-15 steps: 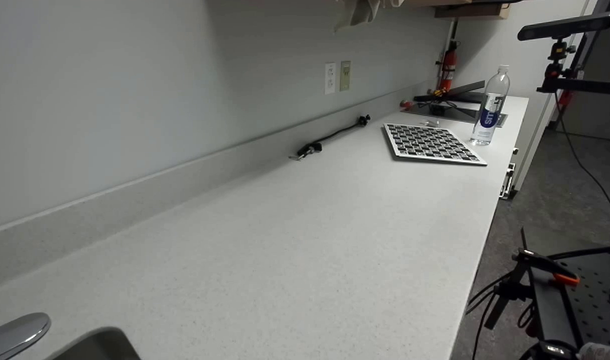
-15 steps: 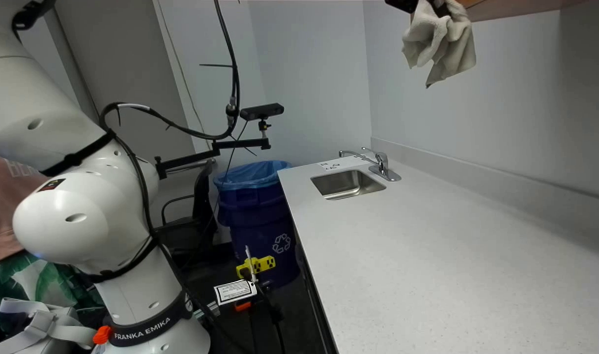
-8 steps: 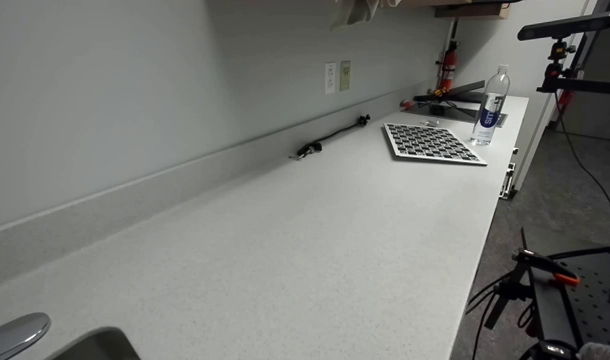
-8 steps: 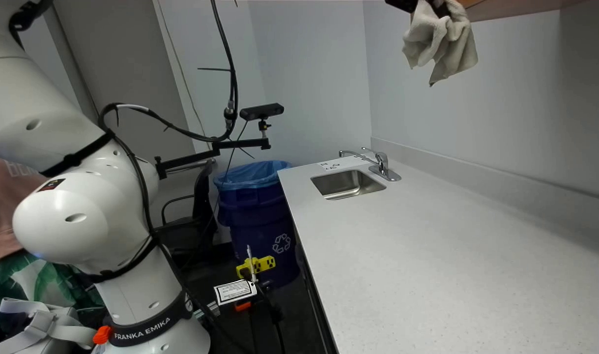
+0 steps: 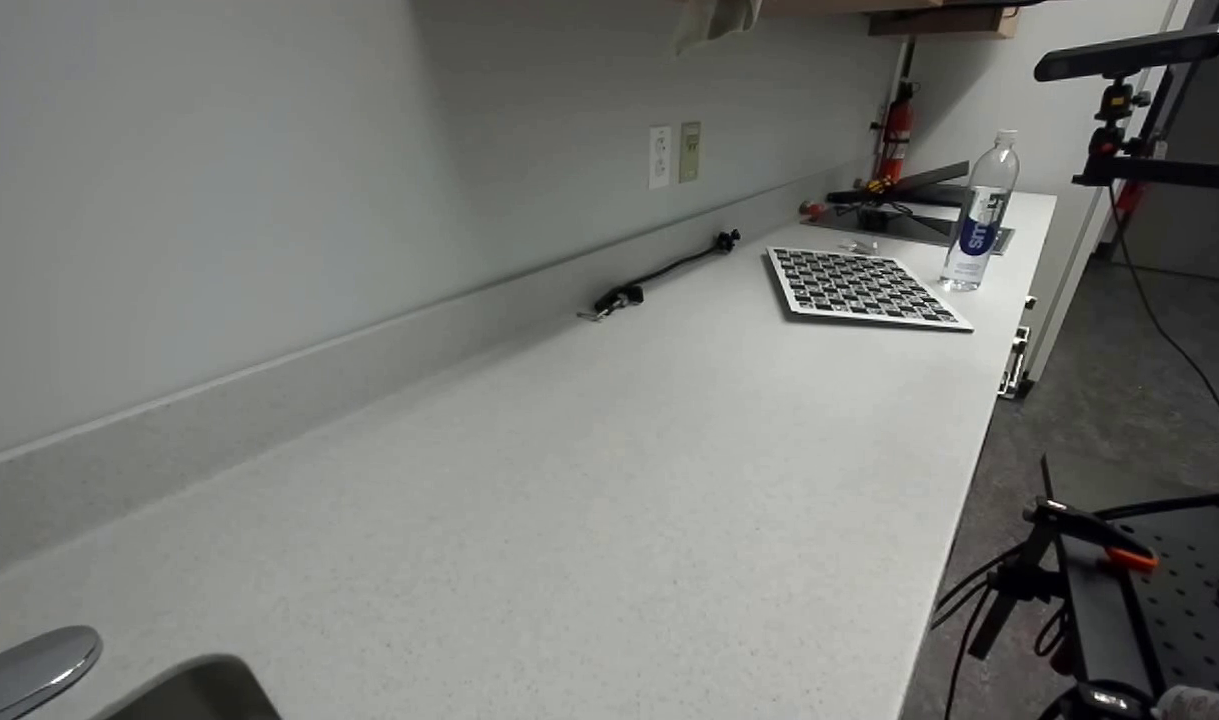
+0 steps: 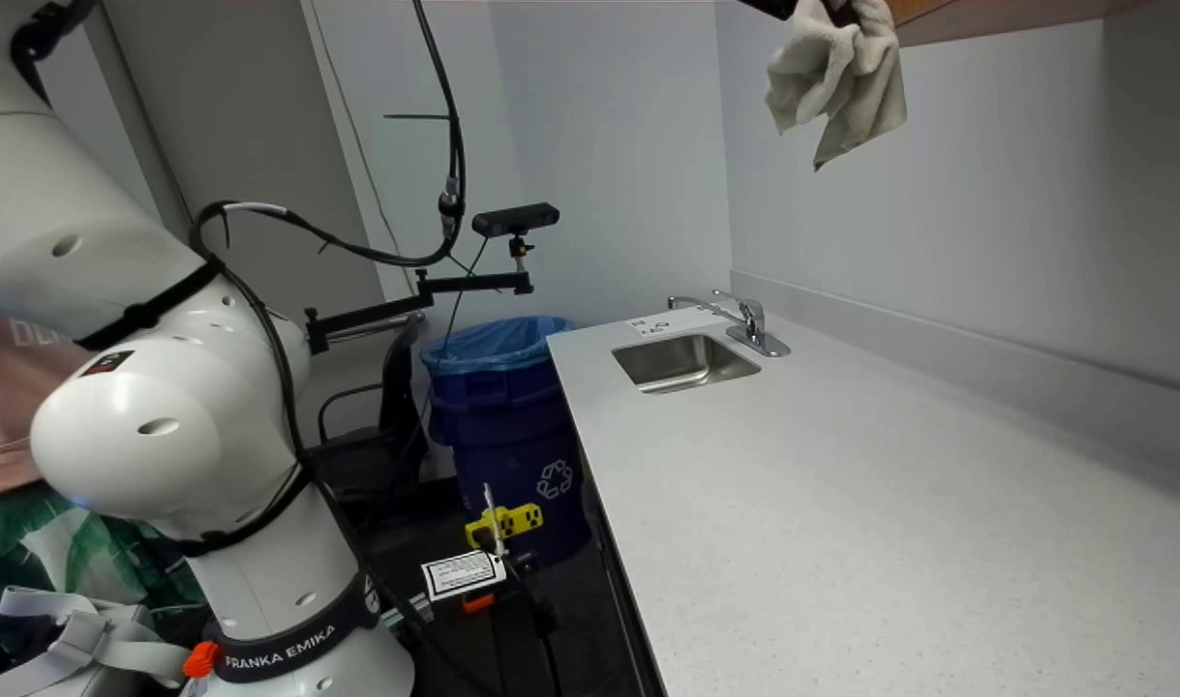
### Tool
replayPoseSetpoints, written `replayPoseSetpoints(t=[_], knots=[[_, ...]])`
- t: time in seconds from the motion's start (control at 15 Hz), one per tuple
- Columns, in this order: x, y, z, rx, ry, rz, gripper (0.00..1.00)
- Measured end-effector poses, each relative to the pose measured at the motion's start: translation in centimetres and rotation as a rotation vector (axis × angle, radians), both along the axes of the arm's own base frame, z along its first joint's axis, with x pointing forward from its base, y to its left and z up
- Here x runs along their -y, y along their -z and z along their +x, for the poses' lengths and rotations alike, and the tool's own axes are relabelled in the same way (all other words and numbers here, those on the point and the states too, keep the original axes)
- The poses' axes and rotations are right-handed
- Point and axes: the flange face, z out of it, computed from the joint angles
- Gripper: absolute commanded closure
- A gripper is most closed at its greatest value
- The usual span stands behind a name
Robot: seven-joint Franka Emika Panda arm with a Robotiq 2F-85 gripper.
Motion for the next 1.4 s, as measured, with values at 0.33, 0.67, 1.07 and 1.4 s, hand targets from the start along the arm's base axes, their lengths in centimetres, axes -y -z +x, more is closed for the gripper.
replayPoseSetpoints(t=[0.33, 0.67, 1.07, 1.4], knots=[[-0.1, -2.6, -0.1, 0.037, -0.044, -0.052, 0.98], [-0.3, -2.9, -0.2, 0.107, -0.039, -0.045, 0.98], [-0.3, -2.2, -1.0, 0.187, 0.009, -0.003, 0.98], [-0.4, -1.6, -1.5, 0.239, 0.051, 0.034, 0.98]])
